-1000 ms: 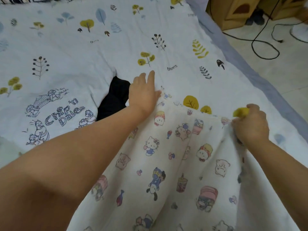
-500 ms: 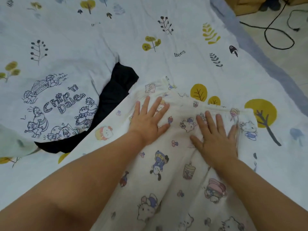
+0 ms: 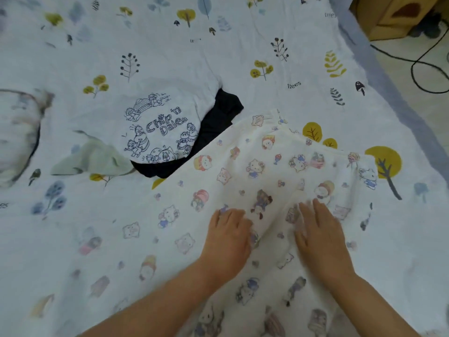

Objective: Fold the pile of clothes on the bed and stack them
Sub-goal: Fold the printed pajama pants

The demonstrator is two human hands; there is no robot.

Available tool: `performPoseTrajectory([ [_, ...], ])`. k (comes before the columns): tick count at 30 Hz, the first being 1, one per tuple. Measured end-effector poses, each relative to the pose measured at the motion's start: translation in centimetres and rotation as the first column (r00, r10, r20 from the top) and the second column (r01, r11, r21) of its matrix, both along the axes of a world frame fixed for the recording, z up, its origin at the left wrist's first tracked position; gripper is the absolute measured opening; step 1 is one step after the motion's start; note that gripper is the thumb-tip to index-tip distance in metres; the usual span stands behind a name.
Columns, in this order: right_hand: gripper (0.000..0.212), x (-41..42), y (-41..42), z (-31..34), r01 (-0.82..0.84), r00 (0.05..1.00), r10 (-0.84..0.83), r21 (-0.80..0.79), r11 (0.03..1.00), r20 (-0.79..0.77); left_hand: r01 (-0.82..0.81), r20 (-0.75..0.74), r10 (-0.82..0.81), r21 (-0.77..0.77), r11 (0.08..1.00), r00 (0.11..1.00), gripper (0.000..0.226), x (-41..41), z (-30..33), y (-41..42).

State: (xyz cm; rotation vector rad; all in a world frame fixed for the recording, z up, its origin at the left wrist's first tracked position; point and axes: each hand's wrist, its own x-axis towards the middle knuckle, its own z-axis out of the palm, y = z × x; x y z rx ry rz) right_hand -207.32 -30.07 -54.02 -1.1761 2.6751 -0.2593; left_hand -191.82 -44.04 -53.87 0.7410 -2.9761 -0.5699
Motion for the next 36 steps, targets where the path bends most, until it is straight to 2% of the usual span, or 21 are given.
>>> performPoseTrajectory([
  [5, 0.044, 5.2, 3.1, 0.0, -0.048, 0.999, 0.049, 0.115, 0.992, -0.009, -0.055, 0.055, 0.054, 0.009, 0.998, 0.997, 0.036, 7.0, 0.3, 4.4],
  [8, 0.049, 7.5, 4.0, 1.0, 0.003, 0.999, -0.011, 0.156, 0.988, 0.052, -0.083, 0.081, 0.078, 0.056, 0.995, 0.994, 0.038, 10.1, 0.5, 6.3],
  [11, 0.051, 10.2, 4.8, 2.1, 0.026, 0.997, -0.040, 0.186, 0.982, 0.072, -0.133, 0.089, 0.125, 0.090, 0.987, 0.988, 0.029, 13.0, 0.8, 7.9],
  [14, 0.052, 11.8, 5.9, 3.2, 0.113, 0.986, -0.136, 0.209, 0.971, 0.099, -0.234, 0.199, 0.206, 0.131, 0.963, 0.958, 0.038, 14.6, 2.0, 9.2],
  [17, 0.054, 12.9, 7.4, 3.3, 0.268, 0.951, -0.286, 0.150, 0.952, 0.118, -0.299, 0.282, 0.226, 0.251, 0.921, 0.932, 0.051, 16.3, 1.7, 10.6],
  [19, 0.052, 13.5, 7.9, 3.4, 0.427, 0.866, -0.439, 0.105, 0.898, 0.240, -0.334, 0.288, 0.246, 0.317, 0.888, 0.926, 0.052, 16.9, 1.4, 10.9],
  [21, 0.048, 13.5, 8.1, 3.5, 0.519, 0.785, -0.508, 0.070, 0.852, 0.355, -0.349, 0.287, 0.257, 0.342, 0.873, 0.923, 0.054, 17.2, 1.3, 10.7],
  [23, 0.046, 13.3, 7.9, 3.8, 0.558, 0.741, -0.523, 0.048, 0.829, 0.420, -0.363, 0.265, 0.292, 0.279, 0.889, 0.919, 0.053, 17.5, 1.4, 10.1],
  [27, 0.043, 12.8, 7.3, 4.3, 0.710, 0.562, -0.589, 0.027, 0.703, 0.580, -0.444, 0.209, 0.410, 0.160, 0.882, 0.888, 0.039, 17.9, 1.6, 8.2],
  [28, 0.040, 12.8, 7.0, 4.5, 0.734, 0.528, -0.578, 0.007, 0.679, 0.623, -0.441, 0.164, 0.424, 0.092, 0.893, 0.891, 0.033, 17.7, 1.4, 7.8],
  [30, 0.032, 13.0, 5.9, 5.1, 0.755, 0.472, -0.498, -0.041, 0.655, 0.727, -0.434, -0.060, 0.435, 0.037, 0.900, 0.898, 0.016, 17.1, 1.0, 8.2],
  [31, 0.030, 13.2, 5.3, 5.4, 0.761, 0.440, -0.440, -0.064, 0.646, 0.783, -0.392, -0.156, 0.402, 0.089, 0.916, 0.902, 0.013, 16.6, 1.4, 9.0],
  [32, 0.034, 13.5, 4.5, 5.7, 0.762, 0.413, -0.377, -0.088, 0.642, 0.829, -0.324, -0.169, 0.359, 0.204, 0.924, 0.918, 0.026, 15.7, 2.3, 10.1],
  [33, 0.038, 13.9, 3.7, 6.0, 0.756, 0.391, -0.312, -0.109, 0.645, 0.866, -0.285, -0.147, 0.343, 0.316, 0.905, 0.928, 0.041, 14.7, 2.9, 11.5],
  [34, 0.041, 14.4, 2.8, 6.3, 0.740, 0.369, -0.242, -0.126, 0.661, 0.897, -0.274, -0.060, 0.325, 0.408, 0.871, 0.944, 0.055, 13.6, 3.5, 12.9],
  [36, 0.042, 15.2, 1.4, 6.8, 0.673, 0.300, -0.131, -0.113, 0.731, 0.945, -0.328, 0.108, 0.313, 0.426, 0.843, 0.944, 0.070, 11.7, 3.5, 14.8],
])
